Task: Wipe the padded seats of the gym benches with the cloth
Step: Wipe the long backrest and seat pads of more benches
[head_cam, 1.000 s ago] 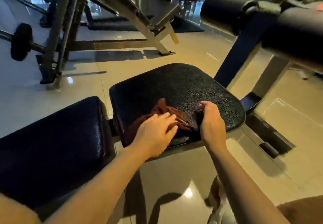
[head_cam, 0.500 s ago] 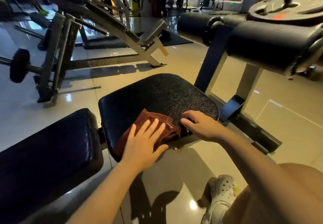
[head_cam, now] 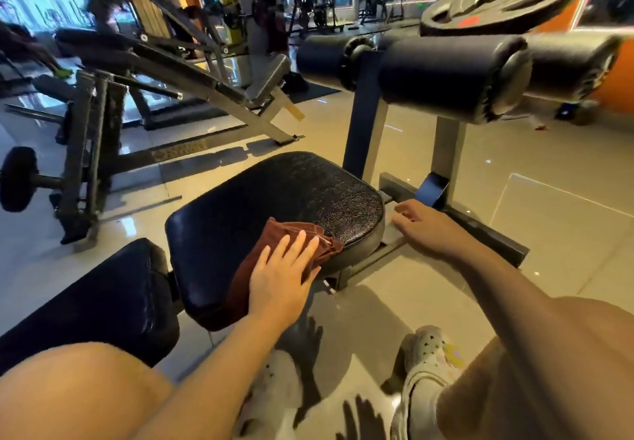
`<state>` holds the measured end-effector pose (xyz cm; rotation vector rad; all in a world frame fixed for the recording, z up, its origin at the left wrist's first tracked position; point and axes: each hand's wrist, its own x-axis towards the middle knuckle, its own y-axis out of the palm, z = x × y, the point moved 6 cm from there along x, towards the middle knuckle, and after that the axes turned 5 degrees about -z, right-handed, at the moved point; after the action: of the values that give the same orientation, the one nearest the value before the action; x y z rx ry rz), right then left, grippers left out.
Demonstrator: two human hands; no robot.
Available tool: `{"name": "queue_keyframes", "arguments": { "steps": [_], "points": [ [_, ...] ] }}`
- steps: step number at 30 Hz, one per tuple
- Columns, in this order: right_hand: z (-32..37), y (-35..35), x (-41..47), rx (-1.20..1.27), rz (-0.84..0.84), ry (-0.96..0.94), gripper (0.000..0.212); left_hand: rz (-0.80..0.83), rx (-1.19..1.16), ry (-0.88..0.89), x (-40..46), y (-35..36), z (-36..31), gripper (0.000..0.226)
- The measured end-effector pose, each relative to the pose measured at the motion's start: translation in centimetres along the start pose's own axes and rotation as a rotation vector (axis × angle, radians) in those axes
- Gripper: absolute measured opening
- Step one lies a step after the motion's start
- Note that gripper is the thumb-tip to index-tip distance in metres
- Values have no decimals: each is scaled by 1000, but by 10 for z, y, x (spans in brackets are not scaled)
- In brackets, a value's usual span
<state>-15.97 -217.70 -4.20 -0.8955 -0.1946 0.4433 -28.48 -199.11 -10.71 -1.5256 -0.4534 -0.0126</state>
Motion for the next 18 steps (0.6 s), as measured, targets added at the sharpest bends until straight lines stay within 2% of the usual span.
{"name": "queue_keyframes", "arguments": {
  "steps": [5,9,13,18],
  "points": [
    [5,5,12,130,6,30,38,136,89,362,51,19,-78,66],
    [6,-2,32,27,-70,10,36,231,143,552,96,24,-109,59],
    [12,-8,51,-109,-128,-14,38,361,43,510,137,28,-117,67],
    [6,-23,55,-162,-195,-8,40,413,-85,505,144,29,-95,58]
  ]
}}
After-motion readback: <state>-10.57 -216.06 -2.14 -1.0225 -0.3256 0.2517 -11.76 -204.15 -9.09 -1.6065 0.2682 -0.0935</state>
